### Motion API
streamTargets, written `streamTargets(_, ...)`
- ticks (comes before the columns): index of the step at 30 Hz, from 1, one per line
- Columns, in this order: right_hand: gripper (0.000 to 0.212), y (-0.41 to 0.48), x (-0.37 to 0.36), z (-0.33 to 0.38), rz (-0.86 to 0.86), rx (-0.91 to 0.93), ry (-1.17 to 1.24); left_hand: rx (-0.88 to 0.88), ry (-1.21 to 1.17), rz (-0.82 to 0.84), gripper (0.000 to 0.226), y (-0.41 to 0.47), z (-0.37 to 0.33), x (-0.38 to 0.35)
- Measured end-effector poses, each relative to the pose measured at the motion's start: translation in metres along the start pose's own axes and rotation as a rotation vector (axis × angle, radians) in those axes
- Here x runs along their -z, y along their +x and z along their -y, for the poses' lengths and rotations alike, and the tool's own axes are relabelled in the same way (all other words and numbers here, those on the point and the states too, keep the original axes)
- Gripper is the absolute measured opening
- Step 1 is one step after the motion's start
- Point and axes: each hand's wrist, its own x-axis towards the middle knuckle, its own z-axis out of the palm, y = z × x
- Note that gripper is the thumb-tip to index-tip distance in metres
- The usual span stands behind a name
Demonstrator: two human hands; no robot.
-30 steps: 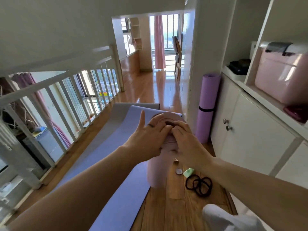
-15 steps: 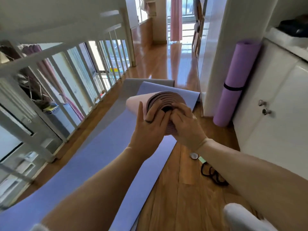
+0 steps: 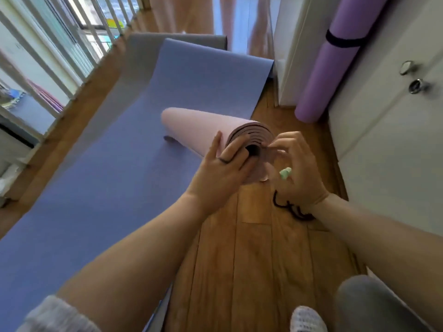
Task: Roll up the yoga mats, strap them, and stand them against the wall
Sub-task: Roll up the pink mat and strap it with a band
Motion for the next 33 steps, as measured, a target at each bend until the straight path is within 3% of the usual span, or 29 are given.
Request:
streamTargets(3, 0.018, -0.027, 0.011, -0.032, -0.124, -0.222, -0.041, -0.108, -0.016, 0.051, 0.055, 0.011, -0.039, -0.028)
streamTargets(6, 0.006, -0.055, 0.022, -0.070, -0.191, -0.622, -0.146, -0.236, -0.003, 0.190, 0.071, 0.012, -0.078, -0.051)
streamTargets(7, 0.008, -0.067, 0.025, -0.087, -0.076, -0.760, -0.204, -0.290, 0.038, 0.259, 0.074, 0.009, -0.090, -0.059)
streamTargets(9, 0.014, -0.096, 0.024, -0.120, 0.362, -0.984, -0.319, -0.397, 0.125, 0.397, 0.075, -0.001, -0.113, -0.076)
streamTargets(12, 0.022, -0.144, 0.003, -0.149, 0.909, -1.020, -0.344, -0.526, 0.191, 0.541, 0.067, -0.015, -0.142, -0.099)
streamTargets(15, 0.036, -0.184, -0.018, -0.173, 1.117, -0.987, -0.338, -0.649, 0.188, 0.620, 0.062, -0.028, -0.160, -0.117)
streamTargets(20, 0.043, -0.204, -0.030, -0.193, 1.221, -1.000, -0.333, -0.689, 0.163, 0.683, 0.060, -0.042, -0.168, -0.133)
streamTargets(25, 0.045, -0.210, -0.036, -0.198, 1.093, -0.934, -0.460, -0.731, 0.143, 0.712, 0.059, -0.047, -0.172, -0.139)
streamTargets(33, 0.020, -0.158, 0.004, -0.176, 0.500, -0.887, -0.562, -0.729, 0.150, 0.728, 0.058, -0.044, -0.154, -0.115)
